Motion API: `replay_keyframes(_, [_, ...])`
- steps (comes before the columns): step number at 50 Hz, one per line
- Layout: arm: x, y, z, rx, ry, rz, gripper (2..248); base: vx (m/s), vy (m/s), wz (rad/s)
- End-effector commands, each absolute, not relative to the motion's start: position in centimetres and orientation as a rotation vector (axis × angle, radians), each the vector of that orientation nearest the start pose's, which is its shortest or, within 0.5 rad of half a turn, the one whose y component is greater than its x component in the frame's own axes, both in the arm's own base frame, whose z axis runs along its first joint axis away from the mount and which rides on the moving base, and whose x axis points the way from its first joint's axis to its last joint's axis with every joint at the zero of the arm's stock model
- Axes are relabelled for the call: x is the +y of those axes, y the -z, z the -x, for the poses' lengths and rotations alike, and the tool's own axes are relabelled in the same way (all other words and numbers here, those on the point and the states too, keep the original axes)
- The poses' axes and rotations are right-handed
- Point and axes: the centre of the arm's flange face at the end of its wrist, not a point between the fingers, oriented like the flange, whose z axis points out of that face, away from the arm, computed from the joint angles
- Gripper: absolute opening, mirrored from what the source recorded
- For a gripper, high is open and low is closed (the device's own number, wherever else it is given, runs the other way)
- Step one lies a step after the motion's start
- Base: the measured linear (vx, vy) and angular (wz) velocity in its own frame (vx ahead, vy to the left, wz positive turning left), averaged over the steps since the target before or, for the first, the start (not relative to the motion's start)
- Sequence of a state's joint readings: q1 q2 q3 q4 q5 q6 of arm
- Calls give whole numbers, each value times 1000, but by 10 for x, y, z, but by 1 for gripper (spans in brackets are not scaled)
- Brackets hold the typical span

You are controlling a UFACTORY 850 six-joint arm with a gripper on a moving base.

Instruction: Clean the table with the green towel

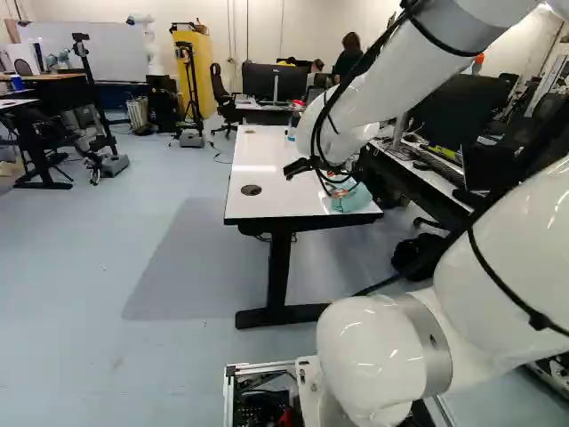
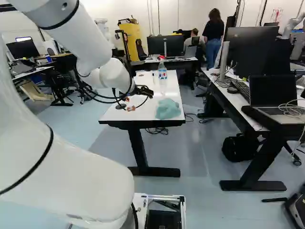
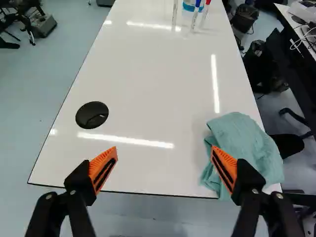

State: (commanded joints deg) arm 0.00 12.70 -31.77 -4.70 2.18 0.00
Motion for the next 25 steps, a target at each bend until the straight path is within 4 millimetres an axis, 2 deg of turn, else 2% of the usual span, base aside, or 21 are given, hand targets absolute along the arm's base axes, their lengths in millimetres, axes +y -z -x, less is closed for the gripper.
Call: replay_keyframes(25, [1,-457,-369,-101,1369,2844,247,0,0,0])
